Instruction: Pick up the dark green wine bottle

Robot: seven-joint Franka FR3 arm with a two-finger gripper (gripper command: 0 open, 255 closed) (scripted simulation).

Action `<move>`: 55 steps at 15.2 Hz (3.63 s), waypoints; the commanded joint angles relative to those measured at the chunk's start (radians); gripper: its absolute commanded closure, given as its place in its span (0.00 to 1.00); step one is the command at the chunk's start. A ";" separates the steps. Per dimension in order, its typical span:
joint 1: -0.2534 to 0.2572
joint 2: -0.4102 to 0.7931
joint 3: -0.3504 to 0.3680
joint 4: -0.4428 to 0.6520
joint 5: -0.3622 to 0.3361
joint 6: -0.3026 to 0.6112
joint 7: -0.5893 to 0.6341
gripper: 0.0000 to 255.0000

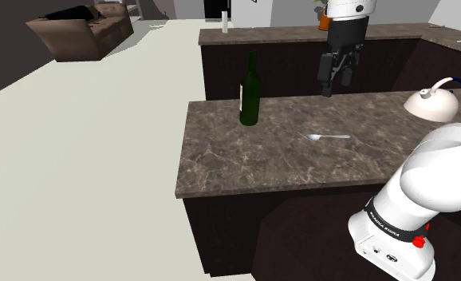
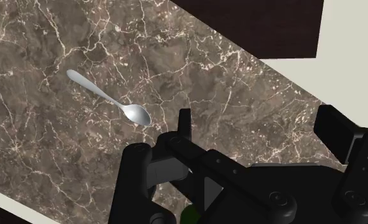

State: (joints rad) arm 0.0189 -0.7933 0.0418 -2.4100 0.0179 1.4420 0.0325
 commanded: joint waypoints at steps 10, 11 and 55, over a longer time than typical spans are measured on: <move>-0.008 0.342 -0.030 0.238 -0.050 0.134 -0.082 0.00; -0.008 0.380 -0.032 0.270 -0.054 0.142 -0.091 0.00; -0.012 1.101 -0.045 1.111 -0.094 0.086 -0.228 1.00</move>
State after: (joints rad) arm 0.0072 0.3034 -0.0034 -1.3219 -0.0759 1.5466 -0.1938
